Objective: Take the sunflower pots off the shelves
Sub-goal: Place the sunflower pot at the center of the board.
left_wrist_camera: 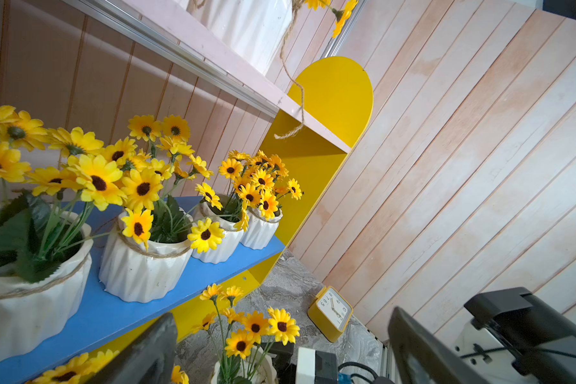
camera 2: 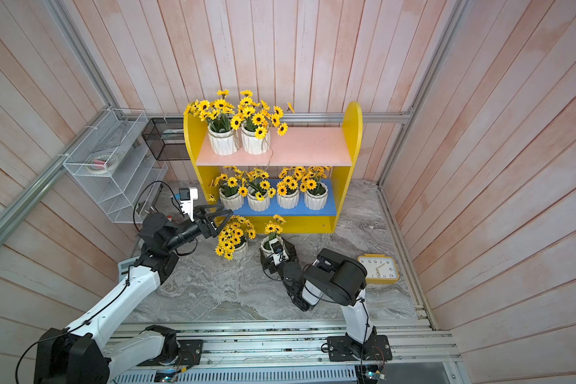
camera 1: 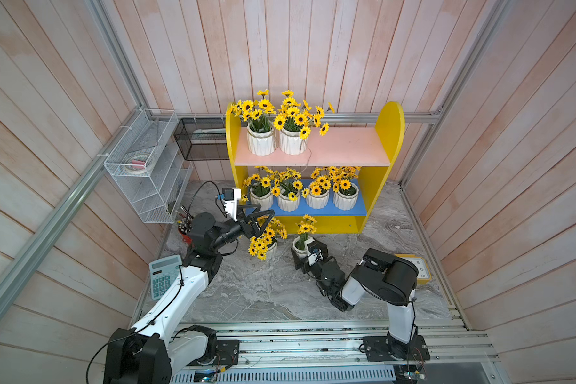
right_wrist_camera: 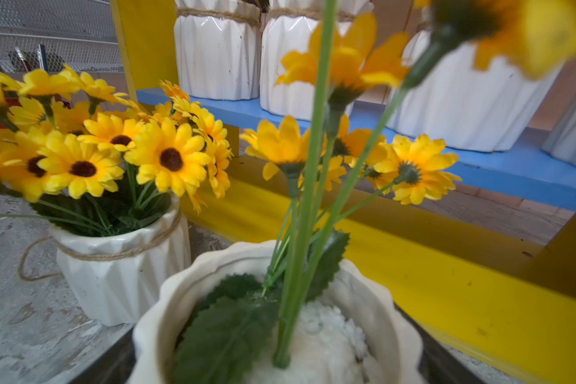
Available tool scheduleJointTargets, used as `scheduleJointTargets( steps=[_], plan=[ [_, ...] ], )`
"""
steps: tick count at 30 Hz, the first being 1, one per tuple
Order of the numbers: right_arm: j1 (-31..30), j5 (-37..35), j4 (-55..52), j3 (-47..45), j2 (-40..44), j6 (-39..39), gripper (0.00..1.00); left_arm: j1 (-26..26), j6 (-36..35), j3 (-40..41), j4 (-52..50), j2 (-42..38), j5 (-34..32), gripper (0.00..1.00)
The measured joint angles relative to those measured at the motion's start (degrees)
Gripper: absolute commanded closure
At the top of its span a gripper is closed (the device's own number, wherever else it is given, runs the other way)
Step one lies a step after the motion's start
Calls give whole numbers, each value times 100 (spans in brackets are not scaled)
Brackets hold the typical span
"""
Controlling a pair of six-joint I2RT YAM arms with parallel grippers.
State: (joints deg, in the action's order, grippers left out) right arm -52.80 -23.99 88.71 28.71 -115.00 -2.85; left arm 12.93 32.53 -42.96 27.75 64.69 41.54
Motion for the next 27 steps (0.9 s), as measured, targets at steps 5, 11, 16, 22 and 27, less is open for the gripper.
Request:
scheduleJointTargets(
  steps=[5, 11, 16, 22, 27],
  plan=[
    [-2, -83, 46, 181, -308, 160, 100, 0, 0, 0, -2, -4, -2, 0],
    [-33, -323, 107, 544, -787, 289, 100, 0, 0, 0, -11, -31, 0, 0],
    [-50, -479, 245, 815, -1060, 354, 100, 0, 0, 0, -15, -44, -7, 0],
    [-175, -695, 544, 1145, -1456, 398, 100, 0, 0, 0, -13, -116, -7, 0],
    [-330, -855, 634, 1405, -1709, 404, 98, 0, 0, 0, -13, -118, -7, 0]
  ],
)
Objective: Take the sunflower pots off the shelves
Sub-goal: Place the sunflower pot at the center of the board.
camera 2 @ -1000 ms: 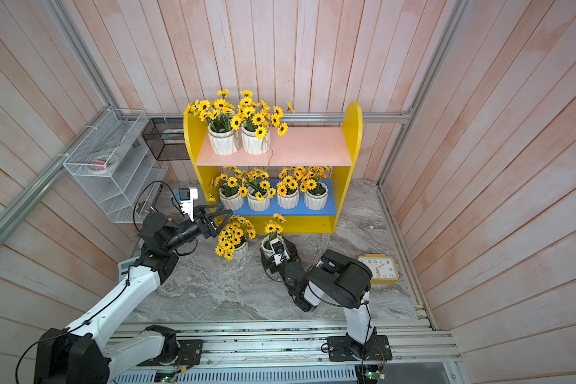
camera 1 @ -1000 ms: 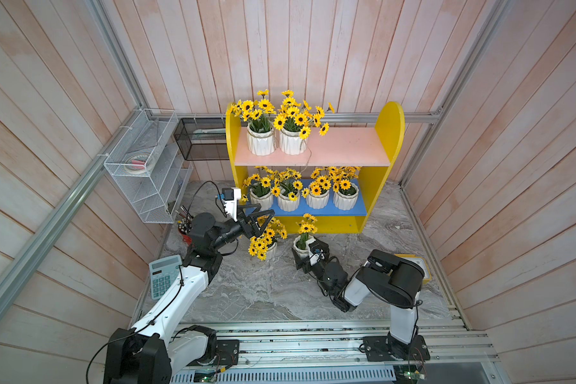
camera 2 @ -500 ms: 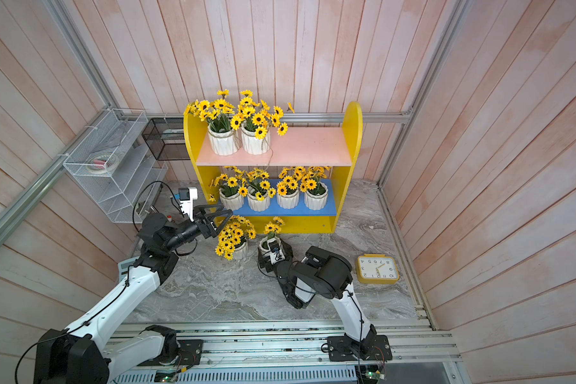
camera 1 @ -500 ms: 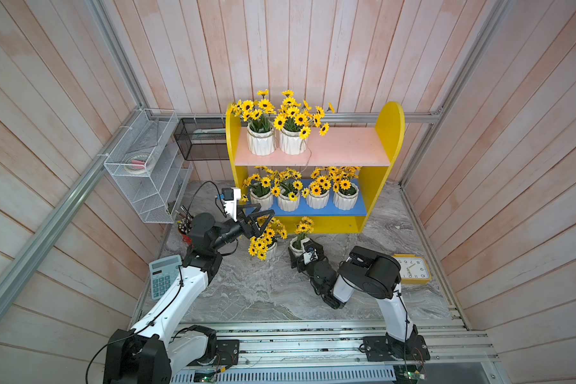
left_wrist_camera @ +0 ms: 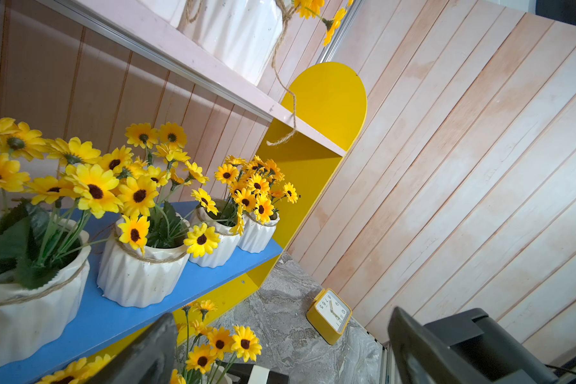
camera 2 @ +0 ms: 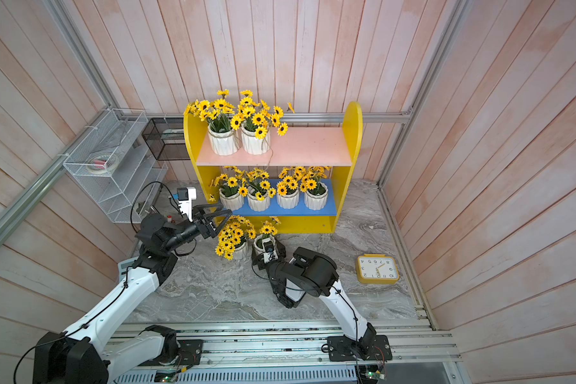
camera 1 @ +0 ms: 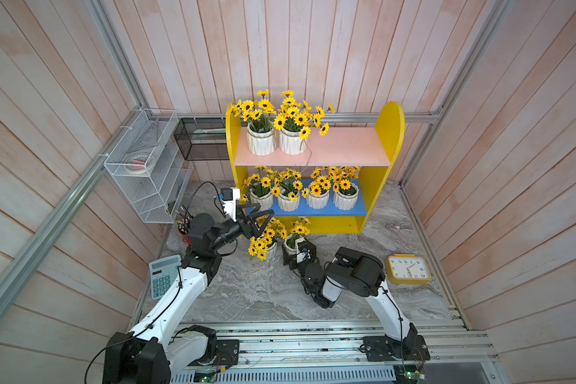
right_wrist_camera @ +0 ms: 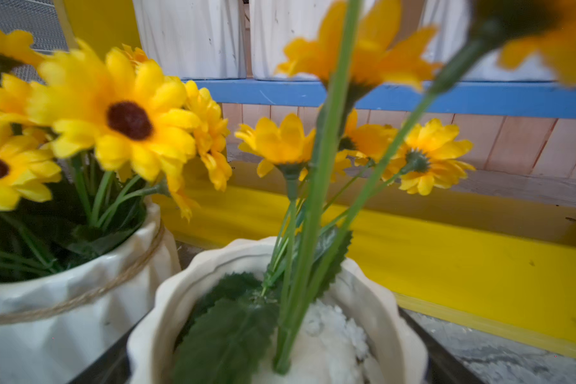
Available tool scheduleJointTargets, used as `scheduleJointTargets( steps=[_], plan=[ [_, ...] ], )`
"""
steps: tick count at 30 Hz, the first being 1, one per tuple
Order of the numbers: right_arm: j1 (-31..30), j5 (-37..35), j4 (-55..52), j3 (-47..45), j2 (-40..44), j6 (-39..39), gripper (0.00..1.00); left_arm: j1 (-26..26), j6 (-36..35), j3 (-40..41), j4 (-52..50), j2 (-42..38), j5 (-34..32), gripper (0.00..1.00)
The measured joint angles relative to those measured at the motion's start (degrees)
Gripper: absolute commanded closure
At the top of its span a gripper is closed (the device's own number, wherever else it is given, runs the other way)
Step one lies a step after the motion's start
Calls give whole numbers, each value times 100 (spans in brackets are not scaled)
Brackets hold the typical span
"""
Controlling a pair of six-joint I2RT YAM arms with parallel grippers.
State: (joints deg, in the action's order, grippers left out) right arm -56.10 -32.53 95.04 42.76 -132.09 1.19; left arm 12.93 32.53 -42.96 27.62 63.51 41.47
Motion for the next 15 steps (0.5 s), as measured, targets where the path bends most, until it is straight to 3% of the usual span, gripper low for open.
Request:
scheduleJointTargets(
  steps=[5, 8, 11, 15],
  plan=[
    [-79, -92, 2, 186, -153, -48, 38, 0, 2, 0, 0, 0, 2, 0],
    [-90, -116, 2, 199, -166, -81, 17, 0, 2, 0, 0, 0, 4, 0],
    [-98, -129, 2, 197, -168, -85, 2, 0, 2, 0, 0, 0, 4, 0],
    [-109, -76, -39, 26, -188, -15, 2, 0, 4, 0, 0, 2, 9, 0]
  ],
)
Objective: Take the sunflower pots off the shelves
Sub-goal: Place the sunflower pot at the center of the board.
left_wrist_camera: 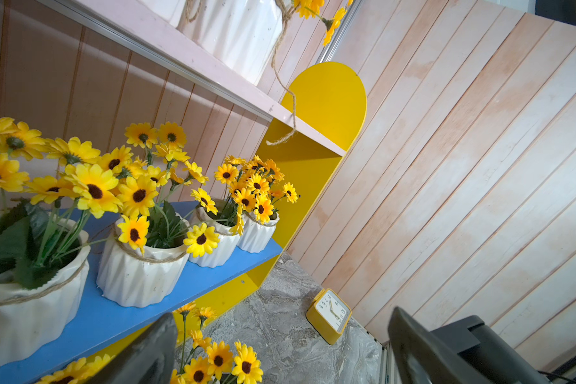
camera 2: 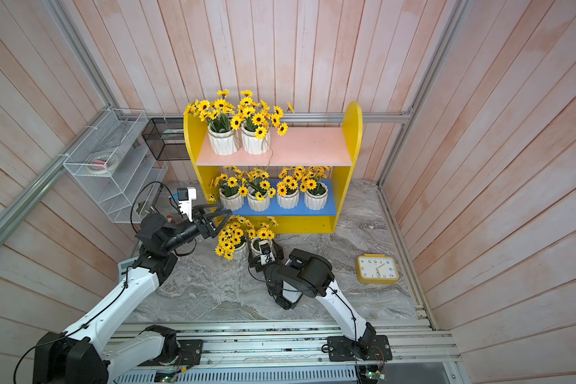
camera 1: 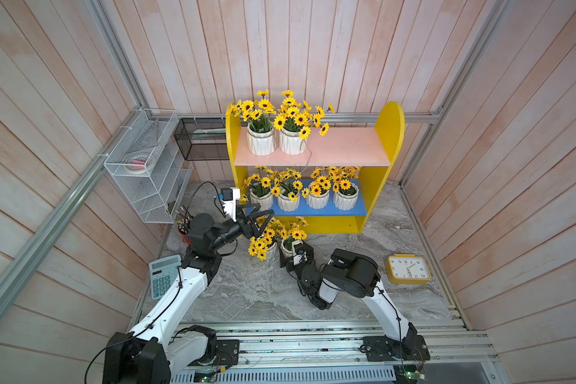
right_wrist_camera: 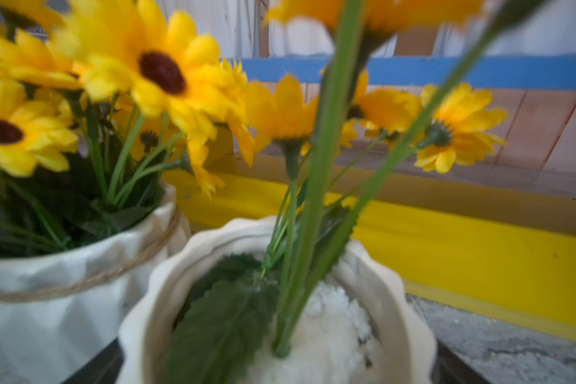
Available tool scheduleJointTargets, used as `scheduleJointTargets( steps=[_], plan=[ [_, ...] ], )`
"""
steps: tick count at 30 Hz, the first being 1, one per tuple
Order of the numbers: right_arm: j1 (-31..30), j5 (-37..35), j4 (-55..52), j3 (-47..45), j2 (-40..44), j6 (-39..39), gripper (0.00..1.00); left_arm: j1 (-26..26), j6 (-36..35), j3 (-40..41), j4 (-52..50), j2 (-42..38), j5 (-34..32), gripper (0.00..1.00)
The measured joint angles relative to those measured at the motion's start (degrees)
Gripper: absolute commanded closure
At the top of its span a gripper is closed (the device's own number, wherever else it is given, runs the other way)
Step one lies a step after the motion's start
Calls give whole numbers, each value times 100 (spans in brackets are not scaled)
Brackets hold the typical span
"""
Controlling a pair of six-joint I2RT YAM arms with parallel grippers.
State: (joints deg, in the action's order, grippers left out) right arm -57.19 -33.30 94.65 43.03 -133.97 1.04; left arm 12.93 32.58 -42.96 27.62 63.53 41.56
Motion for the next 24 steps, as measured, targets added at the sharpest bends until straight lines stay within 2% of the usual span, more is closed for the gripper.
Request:
scheduleJointTargets(
  steps=[16, 19, 24],
  plan=[
    [-420, 70, -13, -887, 455, 297, 2, 0, 2, 0, 0, 0, 4, 0],
    [-544, 52, -13, -1156, 570, 476, 13, 0, 2, 0, 0, 0, 4, 0],
    [-566, -2, -20, -1408, 597, 739, 46, 0, 2, 0, 0, 0, 15, 0]
  ],
)
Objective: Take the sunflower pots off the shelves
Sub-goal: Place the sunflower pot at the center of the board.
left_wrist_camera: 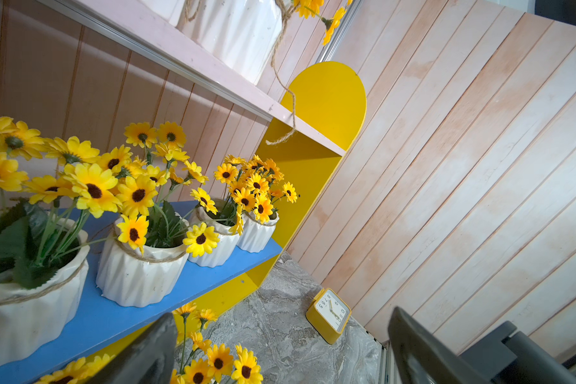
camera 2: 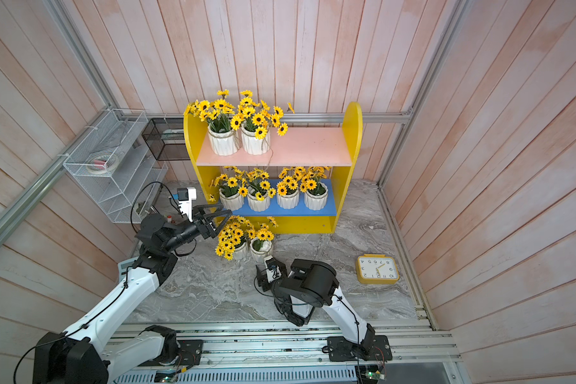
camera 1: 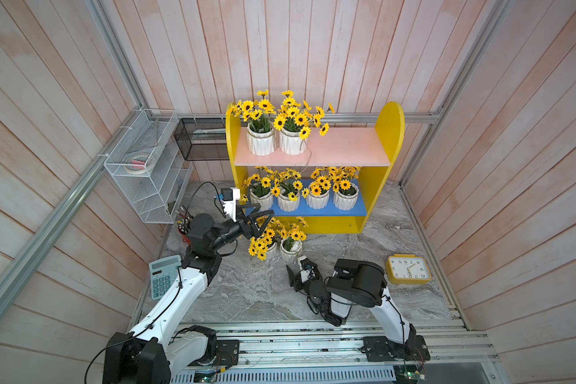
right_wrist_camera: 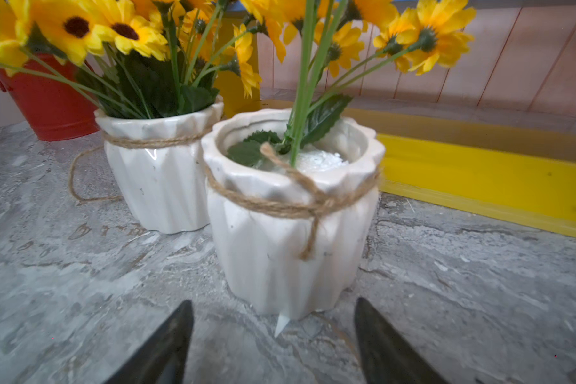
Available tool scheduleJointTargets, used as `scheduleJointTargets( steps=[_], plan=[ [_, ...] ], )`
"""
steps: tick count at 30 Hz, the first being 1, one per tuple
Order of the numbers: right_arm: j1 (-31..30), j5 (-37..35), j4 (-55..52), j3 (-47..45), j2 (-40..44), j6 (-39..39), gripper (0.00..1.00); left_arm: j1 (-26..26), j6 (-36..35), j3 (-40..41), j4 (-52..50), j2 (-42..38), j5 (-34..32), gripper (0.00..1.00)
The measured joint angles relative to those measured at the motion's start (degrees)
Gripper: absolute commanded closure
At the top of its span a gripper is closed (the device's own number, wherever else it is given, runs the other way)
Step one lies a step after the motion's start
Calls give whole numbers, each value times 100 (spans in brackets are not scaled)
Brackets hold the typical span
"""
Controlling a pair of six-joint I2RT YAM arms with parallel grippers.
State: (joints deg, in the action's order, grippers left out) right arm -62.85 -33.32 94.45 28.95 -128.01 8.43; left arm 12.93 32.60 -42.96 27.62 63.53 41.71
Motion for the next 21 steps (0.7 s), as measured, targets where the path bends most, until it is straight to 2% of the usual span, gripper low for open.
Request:
scheduleJointTargets(
  steps=[3, 6, 18, 21],
  plan=[
    [33, -4, -9, 20, 9, 79, 60, 0, -2, 0, -2, 0, 0, 0],
    [162, 74, -17, 59, 9, 101, 64, 0, -2, 0, -2, 0, 0, 0],
    [380, 603, -17, 229, 20, 7, 66, 0, -4, 0, -22, 0, 0, 0],
    [365, 627, -20, 201, 39, 20, 62, 0, -7, 0, -35, 0, 0, 0]
  ],
)
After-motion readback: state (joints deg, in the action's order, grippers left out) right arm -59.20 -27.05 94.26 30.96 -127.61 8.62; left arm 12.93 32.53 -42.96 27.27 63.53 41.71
